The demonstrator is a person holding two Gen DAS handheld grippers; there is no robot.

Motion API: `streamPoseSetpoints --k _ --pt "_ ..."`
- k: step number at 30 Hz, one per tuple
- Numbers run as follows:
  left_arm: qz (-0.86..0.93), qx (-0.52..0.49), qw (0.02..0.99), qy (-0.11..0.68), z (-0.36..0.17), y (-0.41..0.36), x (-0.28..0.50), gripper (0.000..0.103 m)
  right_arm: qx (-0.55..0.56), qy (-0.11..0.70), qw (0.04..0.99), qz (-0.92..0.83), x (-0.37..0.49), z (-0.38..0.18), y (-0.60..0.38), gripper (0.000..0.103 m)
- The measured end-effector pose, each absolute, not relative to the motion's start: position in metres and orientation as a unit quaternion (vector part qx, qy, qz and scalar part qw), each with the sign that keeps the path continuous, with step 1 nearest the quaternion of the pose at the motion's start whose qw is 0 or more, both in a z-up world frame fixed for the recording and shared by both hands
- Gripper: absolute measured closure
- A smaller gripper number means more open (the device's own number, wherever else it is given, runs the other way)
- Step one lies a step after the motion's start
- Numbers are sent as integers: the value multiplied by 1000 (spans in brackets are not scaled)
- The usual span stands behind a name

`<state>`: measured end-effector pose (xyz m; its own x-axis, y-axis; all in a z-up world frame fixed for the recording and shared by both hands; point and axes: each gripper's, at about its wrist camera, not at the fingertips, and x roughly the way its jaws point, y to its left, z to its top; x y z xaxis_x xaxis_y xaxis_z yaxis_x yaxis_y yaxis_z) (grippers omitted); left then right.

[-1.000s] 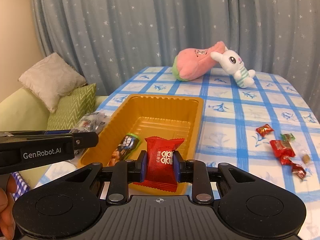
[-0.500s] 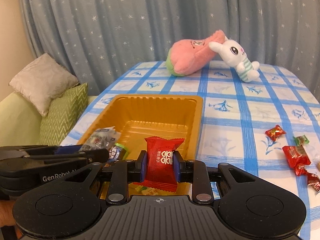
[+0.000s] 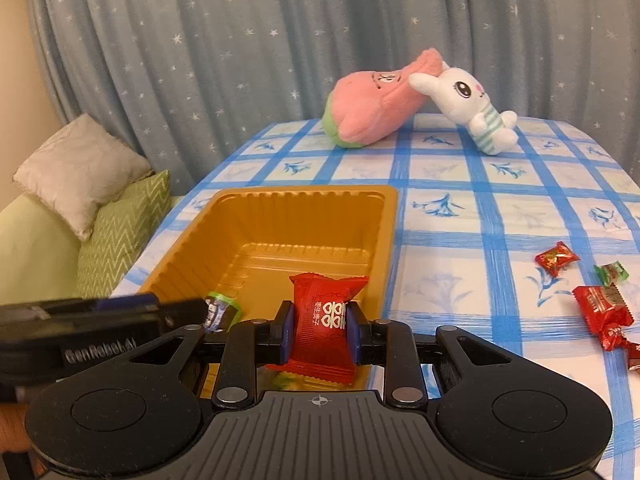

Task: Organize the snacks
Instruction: 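Open both tools to drop the red packet and nut bar into the tray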

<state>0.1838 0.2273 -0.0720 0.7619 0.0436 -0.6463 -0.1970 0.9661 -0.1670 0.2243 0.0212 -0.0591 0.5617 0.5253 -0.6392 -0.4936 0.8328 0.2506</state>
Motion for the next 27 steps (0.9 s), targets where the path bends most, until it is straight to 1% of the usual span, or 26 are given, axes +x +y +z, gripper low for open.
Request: streamPoseSetpoints --k 8,9,10,12,15,20,22,25,27 --pt "78 -120 933 329 -69 234 178 52 22 370 876 308 221 -60 31 75" --pt "80 -117 933 330 -68 233 178 52 24 369 876 309 221 -60 31 71" --pt "81 -112 933 331 -68 233 178 50 27 366 878 307 221 -60 30 58" --pt "83 -106 934 331 -67 232 176 49 41 358 882 304 220 -56 24 42" --pt "83 -106 934 330 -64 231 173 49 43 350 888 296 217 -50 15 42" --pt "84 -95 937 326 -54 222 166 45 53 352 895 268 204 -41 -13 42" --pt "85 -91 939 320 -46 215 160 41 55 358 897 254 197 -39 -25 42" --pt "81 -88 942 314 -36 203 150 31 58 362 899 239 186 -33 -44 42" --pt "79 -85 943 311 -29 194 143 28 55 364 901 229 178 -29 -54 42"
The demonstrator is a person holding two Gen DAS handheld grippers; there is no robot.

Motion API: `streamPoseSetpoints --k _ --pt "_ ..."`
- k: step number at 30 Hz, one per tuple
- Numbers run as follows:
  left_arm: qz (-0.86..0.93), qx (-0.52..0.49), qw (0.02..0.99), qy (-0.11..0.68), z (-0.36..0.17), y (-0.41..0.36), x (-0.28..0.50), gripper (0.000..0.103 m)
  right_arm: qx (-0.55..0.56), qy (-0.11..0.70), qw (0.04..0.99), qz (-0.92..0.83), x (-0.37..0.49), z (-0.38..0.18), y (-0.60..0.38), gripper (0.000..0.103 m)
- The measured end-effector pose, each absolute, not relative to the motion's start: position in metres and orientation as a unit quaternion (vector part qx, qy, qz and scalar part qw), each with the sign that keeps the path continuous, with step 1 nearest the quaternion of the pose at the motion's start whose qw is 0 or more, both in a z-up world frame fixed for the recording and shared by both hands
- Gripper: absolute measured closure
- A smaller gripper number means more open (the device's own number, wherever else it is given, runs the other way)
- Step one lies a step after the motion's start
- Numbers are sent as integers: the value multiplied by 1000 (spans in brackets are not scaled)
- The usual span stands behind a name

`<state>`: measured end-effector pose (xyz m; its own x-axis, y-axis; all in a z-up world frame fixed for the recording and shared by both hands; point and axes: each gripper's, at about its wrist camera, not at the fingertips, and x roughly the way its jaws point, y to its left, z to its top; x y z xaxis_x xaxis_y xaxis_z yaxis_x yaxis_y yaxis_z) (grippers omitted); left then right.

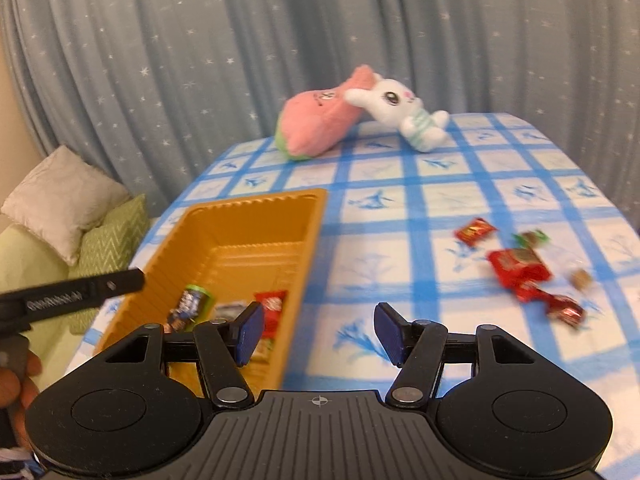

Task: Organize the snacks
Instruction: 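Open both tools to drop the red packet and nut bar into the tray, then move both open tools away from the tray toward the loose red candies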

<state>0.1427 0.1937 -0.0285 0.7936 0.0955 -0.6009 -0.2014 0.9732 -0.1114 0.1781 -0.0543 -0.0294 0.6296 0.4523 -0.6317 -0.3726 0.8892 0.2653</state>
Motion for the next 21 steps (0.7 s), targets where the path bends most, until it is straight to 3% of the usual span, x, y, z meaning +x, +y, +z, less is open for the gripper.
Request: streamPoseSetpoints --k 5,13,21 --pt "70 -83 946 306 -12 167 123 23 52 367 906 205 159 -18 -82 41" --pt "43 -92 947 306 -1 120 99 13 62 364 914 167 133 -1 -126 31" --pt "19 -82 949 305 6 79 91 9 69 364 920 124 116 9 -174 27"
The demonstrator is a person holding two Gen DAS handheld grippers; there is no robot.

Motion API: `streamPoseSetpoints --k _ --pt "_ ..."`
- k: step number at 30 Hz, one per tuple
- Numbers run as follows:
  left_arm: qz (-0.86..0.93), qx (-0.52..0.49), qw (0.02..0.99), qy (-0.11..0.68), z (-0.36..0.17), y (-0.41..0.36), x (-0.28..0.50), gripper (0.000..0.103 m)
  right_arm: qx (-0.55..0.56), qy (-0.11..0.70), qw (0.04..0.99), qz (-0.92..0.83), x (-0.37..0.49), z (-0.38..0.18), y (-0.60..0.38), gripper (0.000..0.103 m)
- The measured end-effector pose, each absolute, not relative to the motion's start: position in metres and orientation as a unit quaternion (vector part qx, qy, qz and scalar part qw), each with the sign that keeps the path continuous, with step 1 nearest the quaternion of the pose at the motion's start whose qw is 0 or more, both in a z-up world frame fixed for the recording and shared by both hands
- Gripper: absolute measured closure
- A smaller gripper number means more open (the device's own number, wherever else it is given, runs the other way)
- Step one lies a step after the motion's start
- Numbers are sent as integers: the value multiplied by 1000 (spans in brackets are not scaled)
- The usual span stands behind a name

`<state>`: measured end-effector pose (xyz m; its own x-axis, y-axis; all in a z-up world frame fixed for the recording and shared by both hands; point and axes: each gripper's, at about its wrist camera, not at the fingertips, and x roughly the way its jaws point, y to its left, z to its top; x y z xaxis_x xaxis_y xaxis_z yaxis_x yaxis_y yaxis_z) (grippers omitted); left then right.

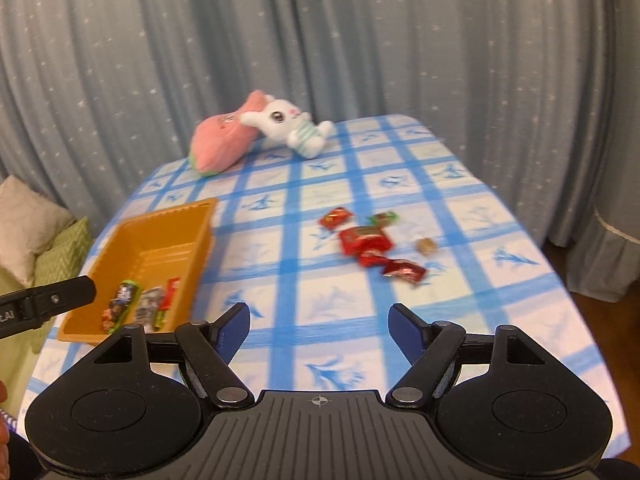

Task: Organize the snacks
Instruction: 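Move both open tools away from the tray toward the loose red candies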

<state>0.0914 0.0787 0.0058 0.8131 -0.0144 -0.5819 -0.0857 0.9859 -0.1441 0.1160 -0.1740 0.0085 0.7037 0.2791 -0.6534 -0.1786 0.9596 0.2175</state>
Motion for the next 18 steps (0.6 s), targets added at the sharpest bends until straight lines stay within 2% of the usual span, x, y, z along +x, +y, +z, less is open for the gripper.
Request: streamPoseSetpoints --k 18 --pt "-32 -60 945 319 10 27 108 9 87 359 927 68 111 12 -236 26"
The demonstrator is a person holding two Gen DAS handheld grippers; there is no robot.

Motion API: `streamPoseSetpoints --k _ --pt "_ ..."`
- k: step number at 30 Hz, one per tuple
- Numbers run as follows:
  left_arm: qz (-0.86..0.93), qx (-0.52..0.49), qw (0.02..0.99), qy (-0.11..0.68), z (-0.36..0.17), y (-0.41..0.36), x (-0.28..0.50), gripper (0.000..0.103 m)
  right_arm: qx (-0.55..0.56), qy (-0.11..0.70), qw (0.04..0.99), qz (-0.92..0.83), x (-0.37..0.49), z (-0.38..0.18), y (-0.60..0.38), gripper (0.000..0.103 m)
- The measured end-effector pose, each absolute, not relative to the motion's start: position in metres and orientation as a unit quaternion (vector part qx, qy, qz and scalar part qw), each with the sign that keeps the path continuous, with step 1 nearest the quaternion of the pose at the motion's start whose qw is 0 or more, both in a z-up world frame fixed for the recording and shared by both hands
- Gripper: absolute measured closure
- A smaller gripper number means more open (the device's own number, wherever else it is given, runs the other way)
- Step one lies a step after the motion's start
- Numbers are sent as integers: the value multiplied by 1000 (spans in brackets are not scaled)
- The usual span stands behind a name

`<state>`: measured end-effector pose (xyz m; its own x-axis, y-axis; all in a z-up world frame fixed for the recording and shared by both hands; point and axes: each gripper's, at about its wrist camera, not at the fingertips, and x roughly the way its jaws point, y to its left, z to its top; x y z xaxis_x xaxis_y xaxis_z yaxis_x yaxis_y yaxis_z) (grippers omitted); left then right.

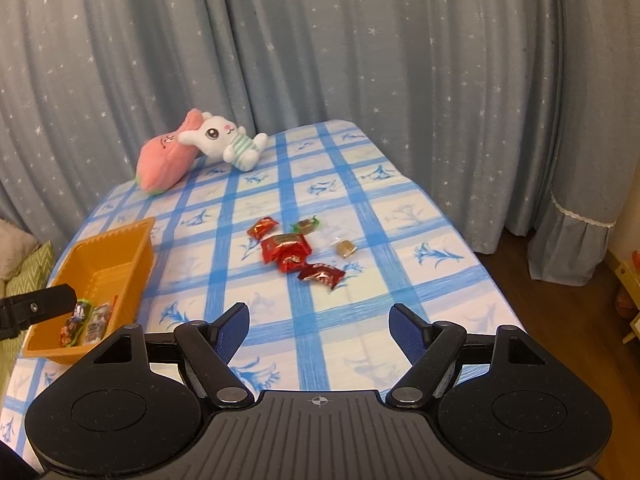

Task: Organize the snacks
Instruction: 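Move both open tools away from the tray toward the loose red candies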

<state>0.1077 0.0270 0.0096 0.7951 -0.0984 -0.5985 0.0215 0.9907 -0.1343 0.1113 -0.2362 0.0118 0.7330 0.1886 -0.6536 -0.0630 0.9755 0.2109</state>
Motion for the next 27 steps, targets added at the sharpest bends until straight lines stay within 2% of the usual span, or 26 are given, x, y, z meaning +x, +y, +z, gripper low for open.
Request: streamPoseSetpoints --k 17,27 --pt "-45 -49 941 331 0 14 142 9 102 359 926 60 142 3 -250 26" --pt "-52 -51 934 351 -22 7 175 9 74 367 923 89 180 -26 -247 26"
